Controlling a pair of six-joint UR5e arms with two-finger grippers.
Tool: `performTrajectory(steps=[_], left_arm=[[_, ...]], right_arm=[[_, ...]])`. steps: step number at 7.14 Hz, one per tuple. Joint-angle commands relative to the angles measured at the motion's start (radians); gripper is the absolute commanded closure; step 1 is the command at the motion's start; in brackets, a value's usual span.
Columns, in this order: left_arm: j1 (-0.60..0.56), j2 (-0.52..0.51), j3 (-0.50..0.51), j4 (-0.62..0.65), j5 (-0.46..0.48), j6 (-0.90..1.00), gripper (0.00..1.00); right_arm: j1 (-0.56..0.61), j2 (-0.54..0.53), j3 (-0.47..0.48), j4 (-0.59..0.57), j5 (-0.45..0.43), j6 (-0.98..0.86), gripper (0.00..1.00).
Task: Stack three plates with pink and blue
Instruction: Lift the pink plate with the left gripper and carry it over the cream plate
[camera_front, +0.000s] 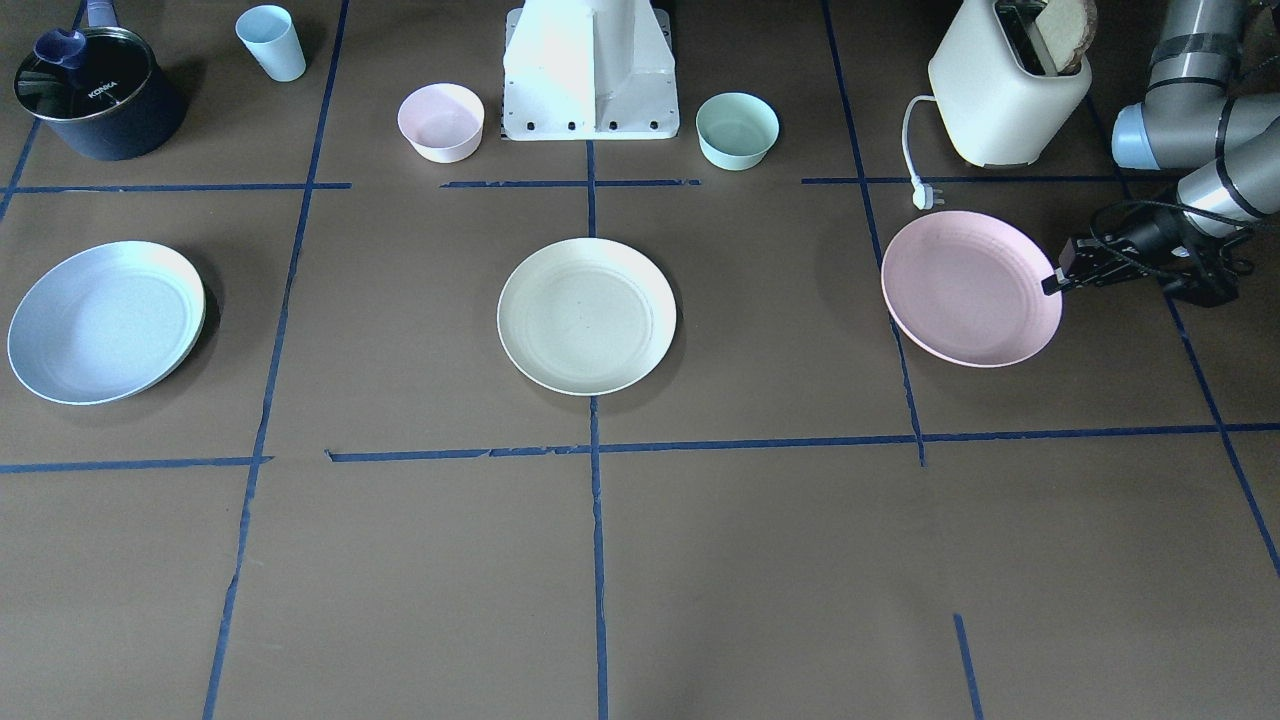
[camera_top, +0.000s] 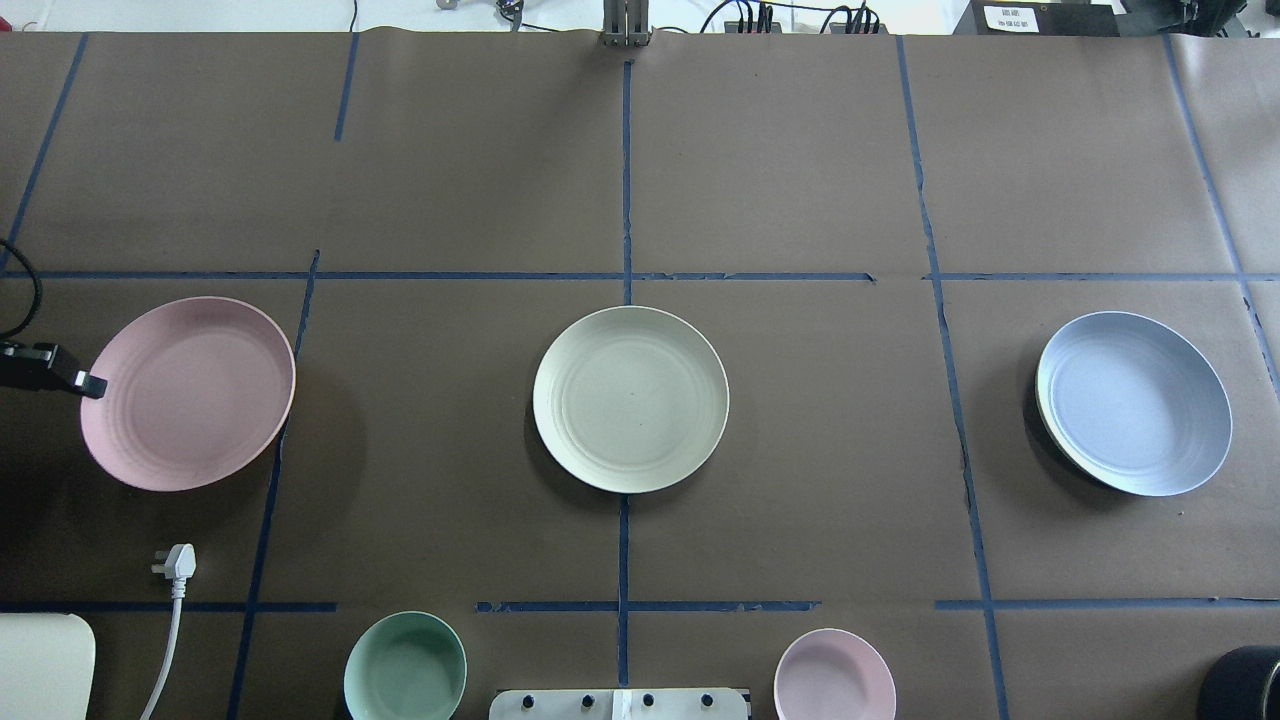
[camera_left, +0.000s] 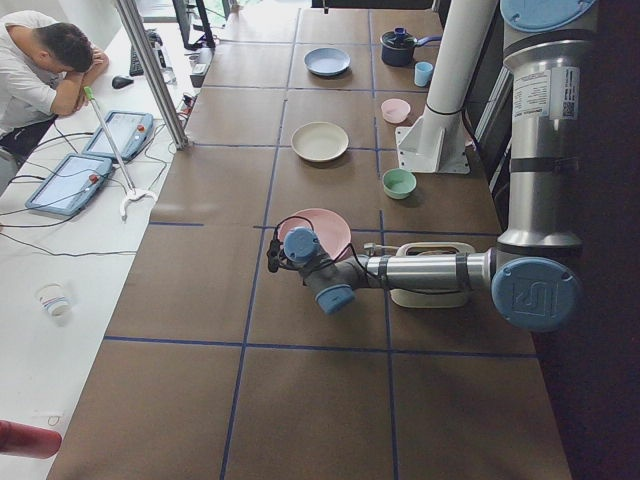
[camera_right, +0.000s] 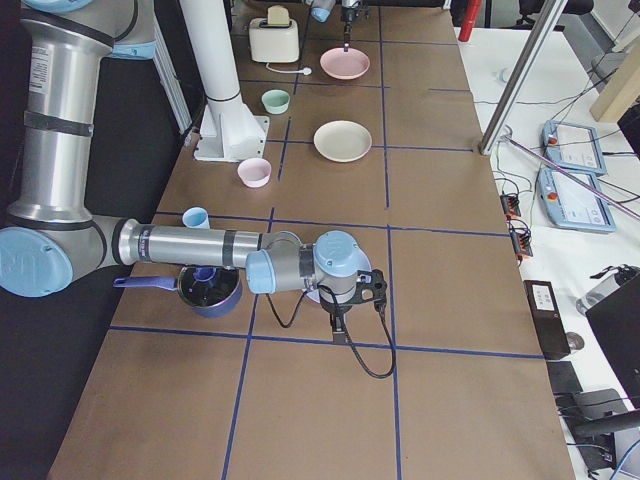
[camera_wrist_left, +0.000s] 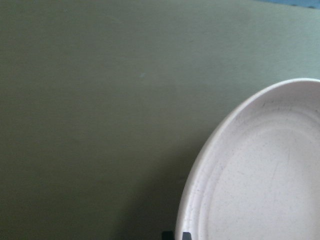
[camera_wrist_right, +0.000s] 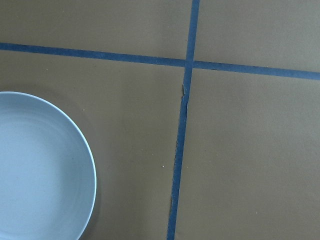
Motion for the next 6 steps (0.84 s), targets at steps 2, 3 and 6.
performTrajectory(steps=[2, 3, 6], left_arm=[[0.081, -0.230, -0.064, 0.032, 0.008, -0.306, 1.00], [0.151, -0.261, -0.102, 0.065, 0.087, -0.372, 1.00], [0.444, -0.470, -0.219, 0.497, 0.451, -0.383, 1.00]], right_arm=[[0.000, 0.000, 0.002, 0.001, -0.002, -0.003, 0.00], [-0.002, 0.000, 0.002, 0.000, 0.000, -0.002, 0.00], [-0.002, 0.000, 0.002, 0.000, 0.002, 0.000, 0.00]])
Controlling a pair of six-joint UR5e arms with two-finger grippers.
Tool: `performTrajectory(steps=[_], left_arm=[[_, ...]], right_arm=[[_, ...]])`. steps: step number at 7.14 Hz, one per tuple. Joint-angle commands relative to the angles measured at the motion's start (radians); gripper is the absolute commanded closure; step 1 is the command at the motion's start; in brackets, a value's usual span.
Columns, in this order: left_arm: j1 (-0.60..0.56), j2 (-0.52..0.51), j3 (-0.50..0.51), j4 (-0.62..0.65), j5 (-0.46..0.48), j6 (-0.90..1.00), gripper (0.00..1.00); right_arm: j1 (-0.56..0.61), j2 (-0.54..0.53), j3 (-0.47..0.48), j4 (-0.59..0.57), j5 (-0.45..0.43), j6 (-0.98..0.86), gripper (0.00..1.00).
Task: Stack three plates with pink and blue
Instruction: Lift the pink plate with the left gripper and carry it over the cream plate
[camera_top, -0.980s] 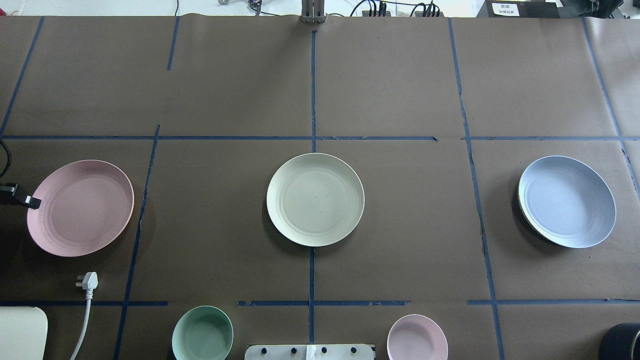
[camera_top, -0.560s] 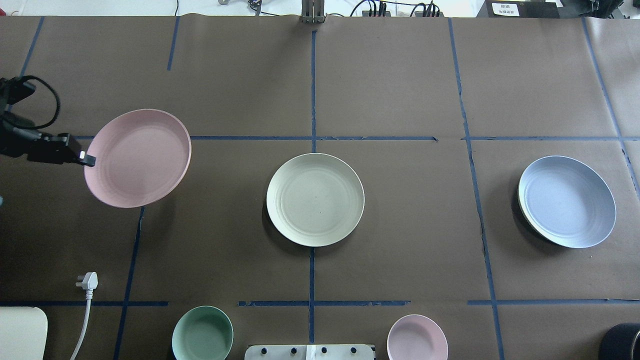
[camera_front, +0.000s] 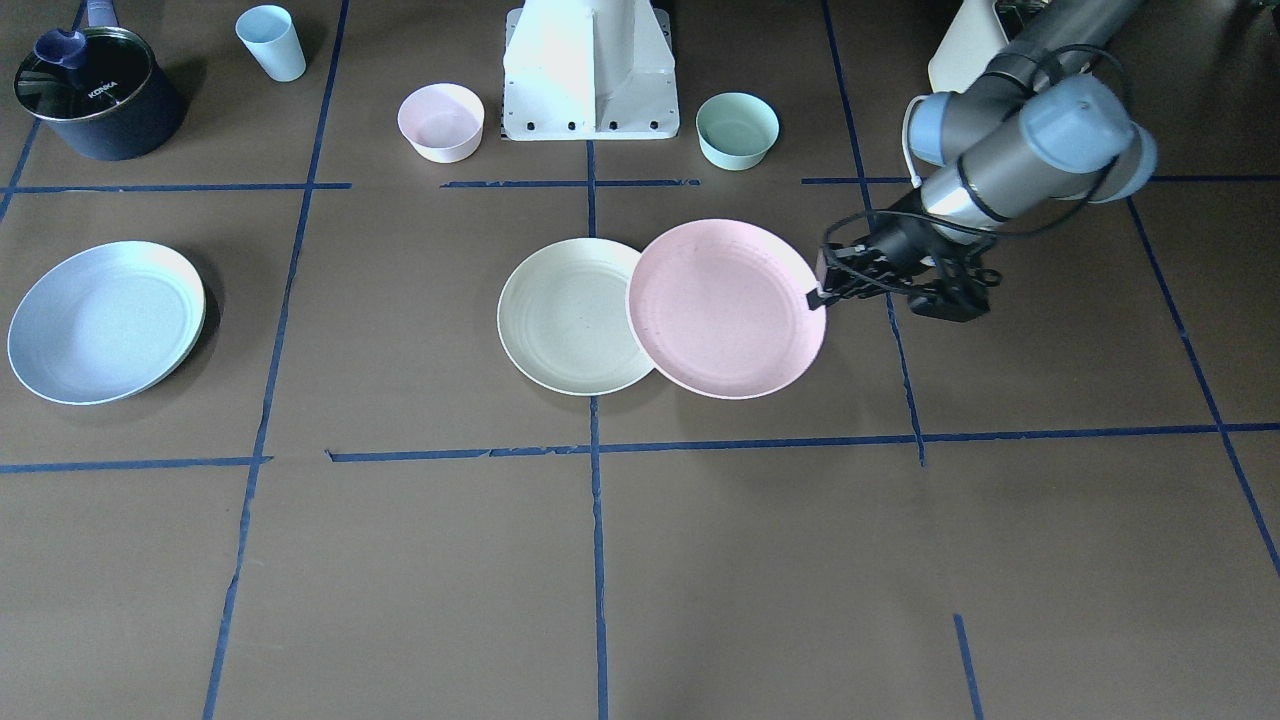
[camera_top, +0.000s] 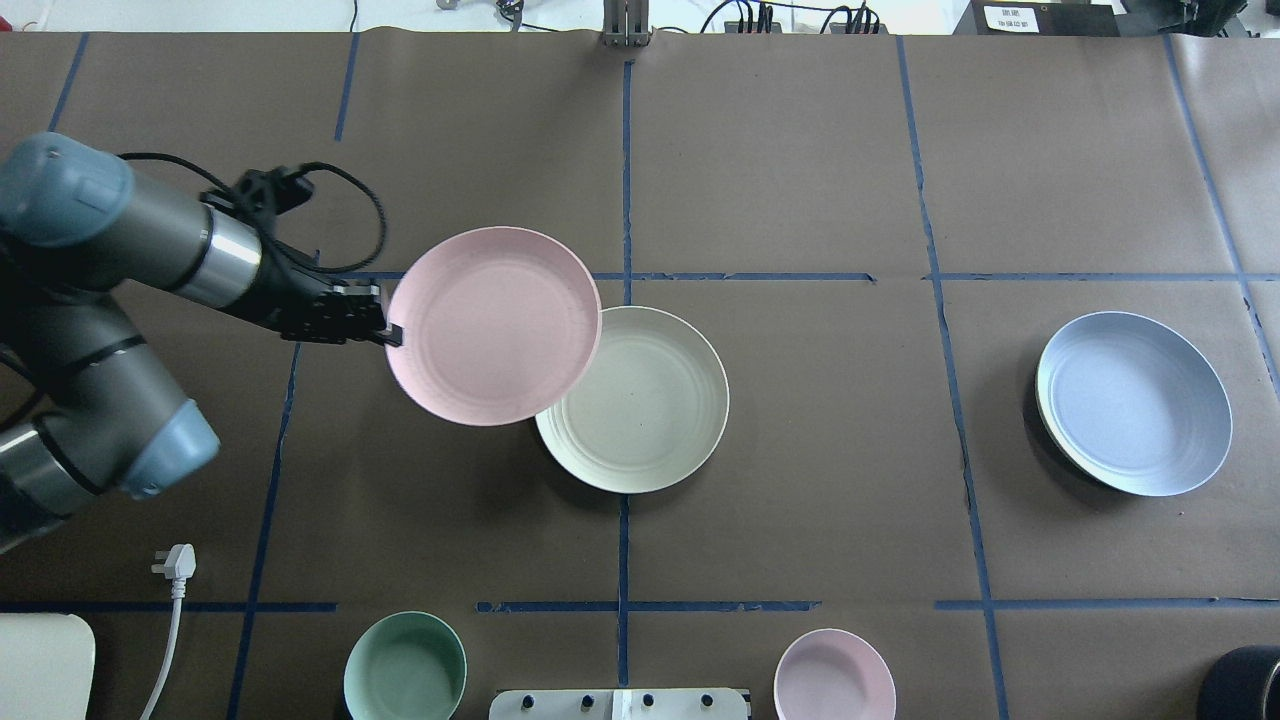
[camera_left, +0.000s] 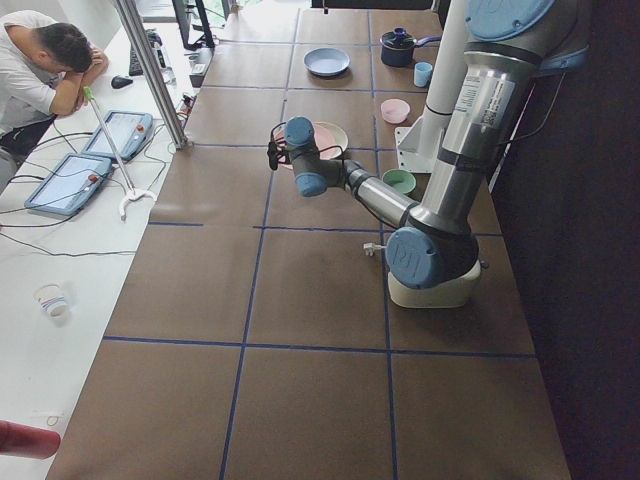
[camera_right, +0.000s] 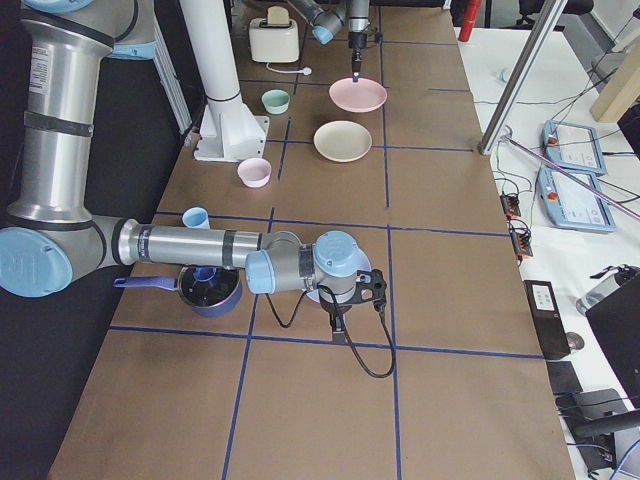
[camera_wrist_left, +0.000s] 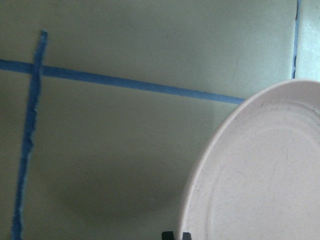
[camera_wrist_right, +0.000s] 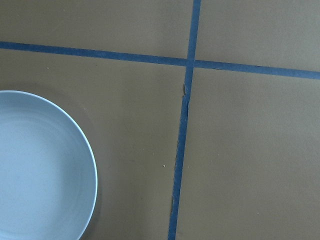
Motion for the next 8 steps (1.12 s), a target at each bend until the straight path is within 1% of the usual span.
performTrajectory(steps=[1, 3, 4, 5, 6, 7, 8], left_arm=[[0.194, -0.147, -0.005, 0.206, 0.216, -0.044, 1.00], [0.205, -0.158, 0.015, 0.209, 0.221, -0.054, 1.00], [0.205, -0.172, 0.036, 0.209, 0.221, -0.054, 0.97], [0.205, -0.180, 0.041, 0.209, 0.219, -0.043, 0.22], [0.198, -0.180, 0.041, 0.209, 0.215, -0.039, 0.00], [0.168, -0.171, 0.038, 0.226, 0.186, 0.010, 0.00], [0.086, -0.146, 0.020, 0.311, 0.095, 0.161, 0.00]], right_arm=[[0.000, 0.000, 0.000, 0.001, 0.000, 0.001, 0.00], [0.000, 0.000, 0.000, 0.001, 0.000, 0.001, 0.00], [0.000, 0.002, 0.000, 0.001, 0.000, 0.001, 0.00], [0.000, 0.005, 0.000, 0.001, 0.000, 0.001, 0.00], [-0.003, 0.012, 0.001, 0.000, 0.000, -0.002, 0.00], [-0.012, 0.015, 0.024, -0.003, 0.002, 0.001, 0.00], [-0.014, 0.015, 0.031, -0.002, 0.002, 0.001, 0.00]])
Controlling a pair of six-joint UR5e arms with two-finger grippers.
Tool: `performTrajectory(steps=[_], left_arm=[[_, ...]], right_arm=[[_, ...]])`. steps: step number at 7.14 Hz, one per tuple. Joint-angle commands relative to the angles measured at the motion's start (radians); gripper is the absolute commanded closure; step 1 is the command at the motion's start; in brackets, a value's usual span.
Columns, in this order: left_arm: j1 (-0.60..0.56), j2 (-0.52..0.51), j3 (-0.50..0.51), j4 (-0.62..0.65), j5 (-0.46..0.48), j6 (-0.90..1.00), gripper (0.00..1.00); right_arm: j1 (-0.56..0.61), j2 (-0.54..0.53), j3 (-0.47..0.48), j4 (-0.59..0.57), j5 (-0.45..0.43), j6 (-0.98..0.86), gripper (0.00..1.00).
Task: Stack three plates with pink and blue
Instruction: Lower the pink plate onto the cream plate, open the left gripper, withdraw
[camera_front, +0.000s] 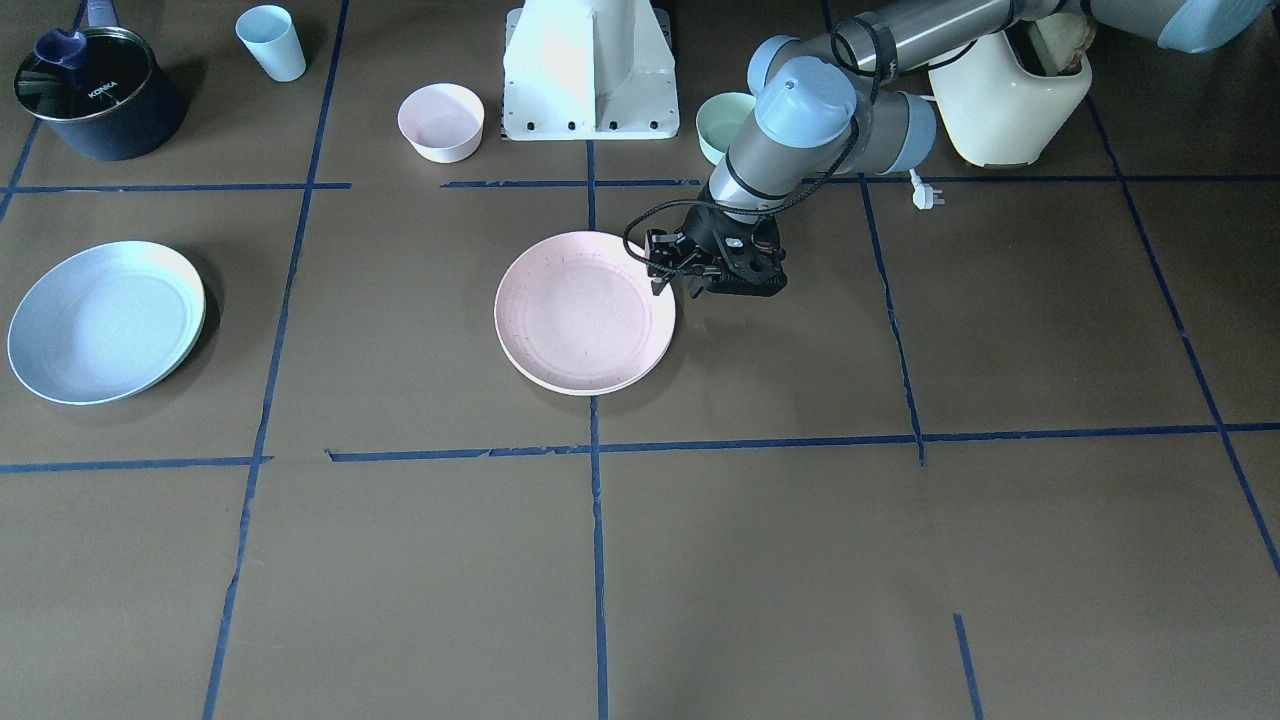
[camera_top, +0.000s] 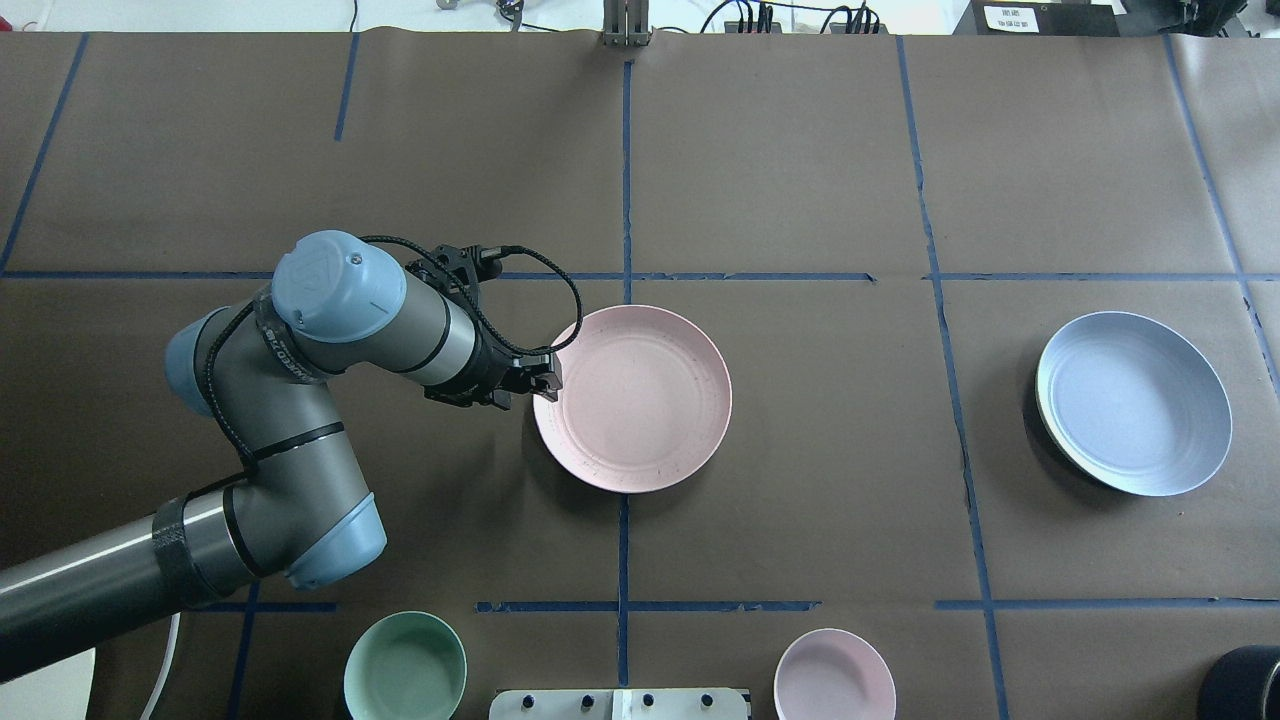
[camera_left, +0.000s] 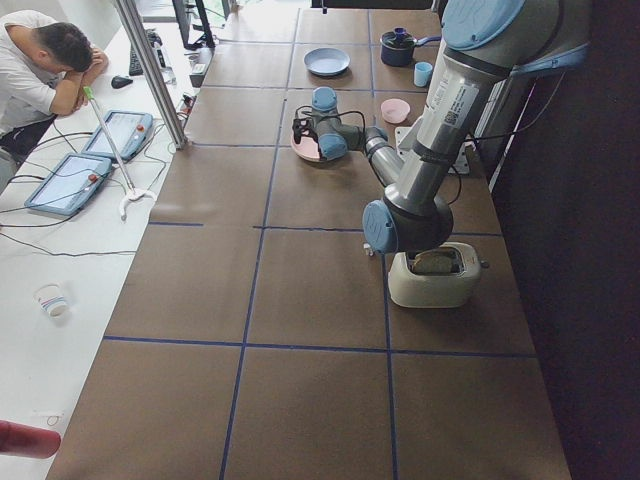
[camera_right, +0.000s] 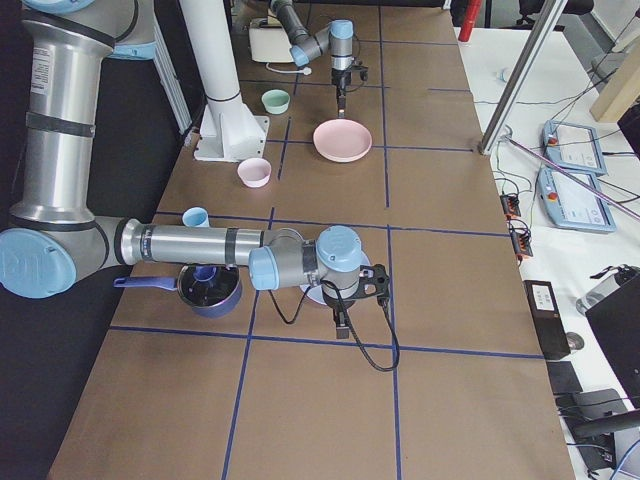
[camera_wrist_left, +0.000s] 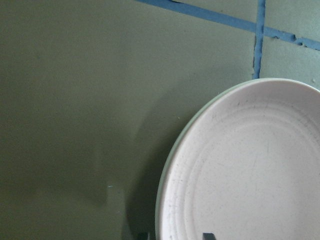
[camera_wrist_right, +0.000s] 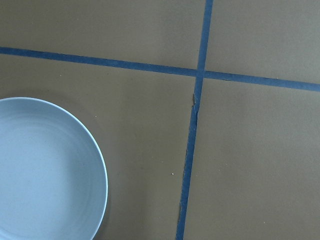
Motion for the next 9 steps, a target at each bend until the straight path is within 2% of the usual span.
performTrajectory(steps=[1, 2, 4, 5, 6, 8, 9], left_arm=[[-0.157, 0.076, -0.054, 0.123, -0.130, 0.279, 0.00], [-0.251, 0.142, -0.086, 0.166, -0.170, 0.467, 0.00], [-0.481, 0.356, -0.192, 0.342, -0.243, 0.925, 0.00], [-0.613, 0.447, -0.215, 0.451, -0.255, 1.155, 0.00], [-0.726, 0.536, -0.199, 0.470, -0.255, 1.347, 0.00], [-0.946, 0.683, -0.157, 0.475, -0.278, 1.559, 0.00], [-0.998, 0.758, -0.166, 0.479, -0.362, 1.581, 0.00]], right_arm=[[-0.006, 0.002, 0.032, 0.000, 0.019, 0.007, 0.00], [-0.008, 0.002, 0.039, 0.000, 0.063, 0.014, 0.00], [-0.011, 0.002, 0.039, -0.002, 0.073, 0.016, 0.00], [-0.014, 0.004, 0.039, -0.003, 0.070, 0.019, 0.00], [-0.026, 0.004, 0.039, -0.002, 0.067, 0.048, 0.00], [-0.041, 0.019, 0.039, 0.000, 0.062, 0.088, 0.00], [-0.067, 0.016, 0.037, 0.003, 0.059, 0.160, 0.00]])
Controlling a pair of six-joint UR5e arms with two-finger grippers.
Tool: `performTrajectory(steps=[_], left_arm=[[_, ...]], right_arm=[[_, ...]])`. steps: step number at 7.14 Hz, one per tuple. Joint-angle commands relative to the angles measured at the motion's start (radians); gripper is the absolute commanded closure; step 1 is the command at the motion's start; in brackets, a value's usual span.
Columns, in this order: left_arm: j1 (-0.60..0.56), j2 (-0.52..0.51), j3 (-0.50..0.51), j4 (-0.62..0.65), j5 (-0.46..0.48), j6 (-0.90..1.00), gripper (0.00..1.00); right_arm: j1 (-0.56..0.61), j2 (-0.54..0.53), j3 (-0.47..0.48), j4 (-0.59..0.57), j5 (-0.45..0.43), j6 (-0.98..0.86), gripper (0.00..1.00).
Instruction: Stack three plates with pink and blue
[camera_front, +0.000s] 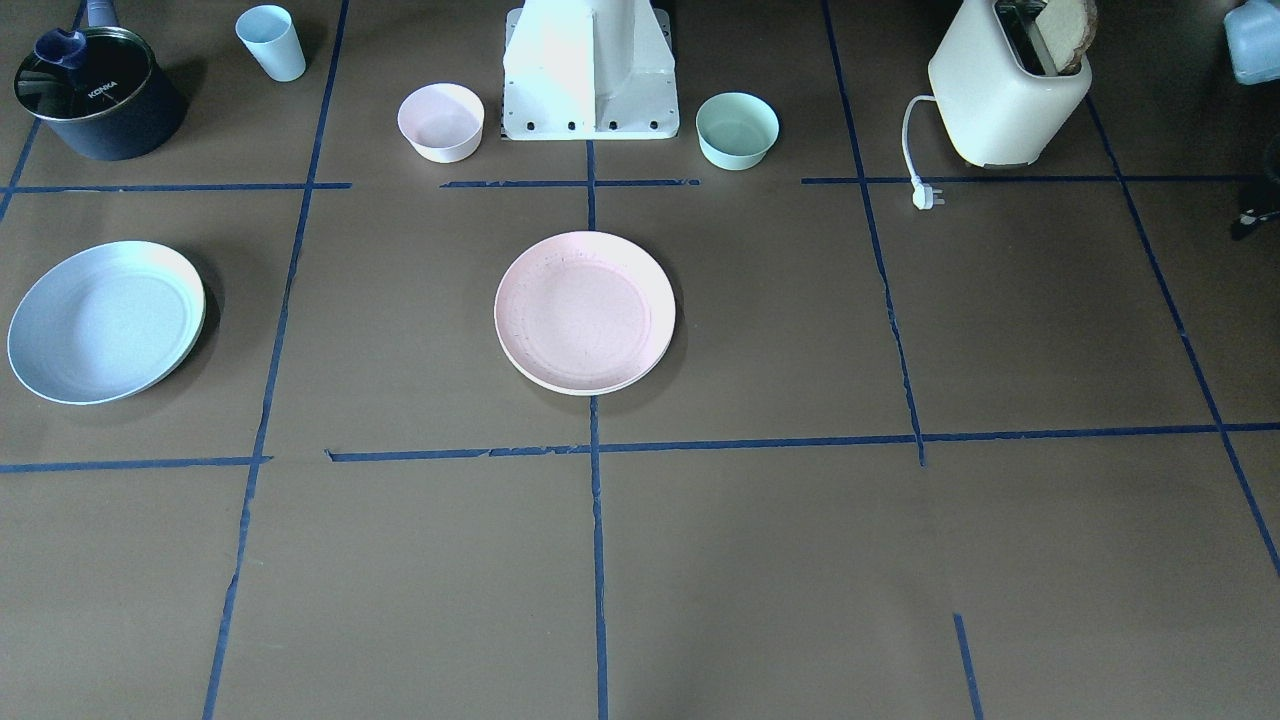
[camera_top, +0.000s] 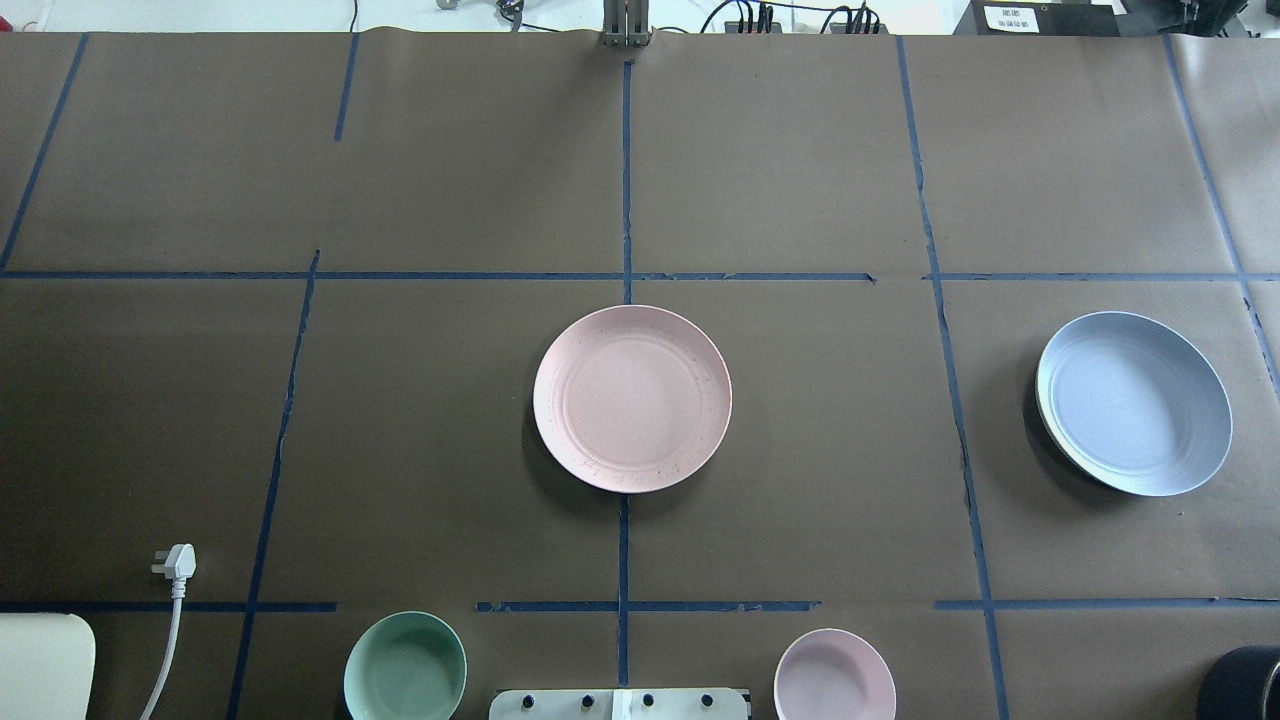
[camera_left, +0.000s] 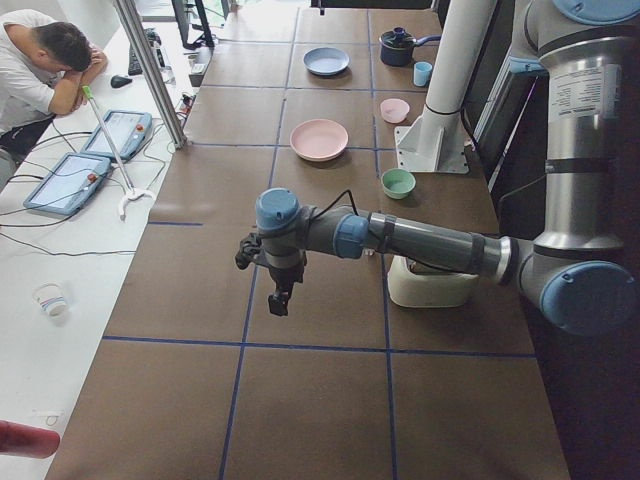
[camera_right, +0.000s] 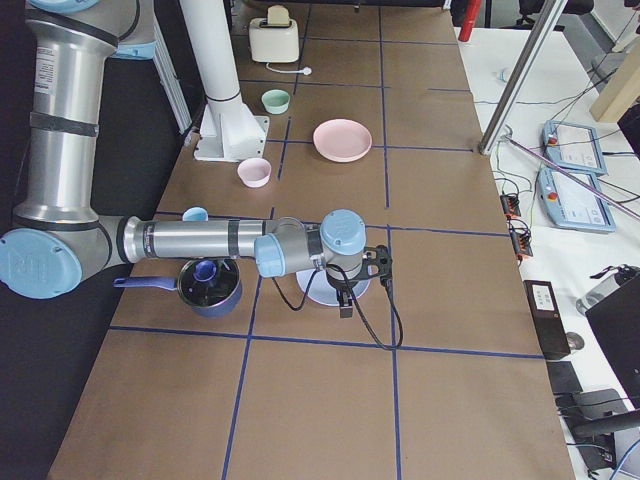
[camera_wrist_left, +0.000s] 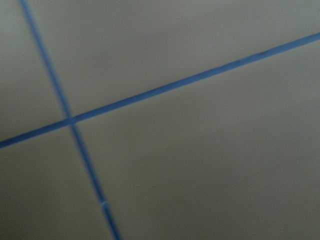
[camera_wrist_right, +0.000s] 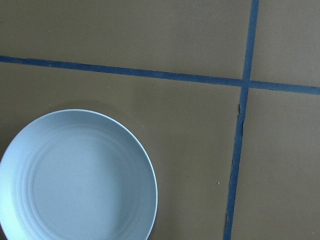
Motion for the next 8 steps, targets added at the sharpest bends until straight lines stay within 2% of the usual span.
performTrajectory(steps=[1, 2, 4, 5, 6, 7, 8], left_arm=[[-0.092, 0.111, 0.009, -0.007, -0.096, 0.067, 0.00], [-0.092, 0.108, 0.009, -0.009, -0.096, 0.066, 0.00], [-0.092, 0.110, -0.003, -0.009, -0.097, 0.064, 0.00], [-0.092, 0.110, -0.003, -0.009, -0.097, 0.066, 0.00], [-0.092, 0.110, -0.003, -0.009, -0.097, 0.066, 0.00], [-0.092, 0.111, -0.005, -0.009, -0.097, 0.067, 0.00], [-0.092, 0.112, -0.005, -0.009, -0.097, 0.067, 0.00]], right_arm=[[-0.090, -0.003, -0.010, 0.025, -0.031, 0.147, 0.01], [-0.121, -0.012, -0.048, 0.144, -0.054, 0.236, 0.02], [-0.216, -0.005, -0.302, 0.626, -0.060, 0.501, 0.02], [-0.289, 0.000, -0.354, 0.777, -0.100, 0.633, 0.03], [-0.332, 0.000, -0.363, 0.794, -0.112, 0.661, 0.07], [-0.334, 0.000, -0.365, 0.797, -0.105, 0.665, 0.25], [-0.334, -0.002, -0.366, 0.797, -0.103, 0.663, 0.55]])
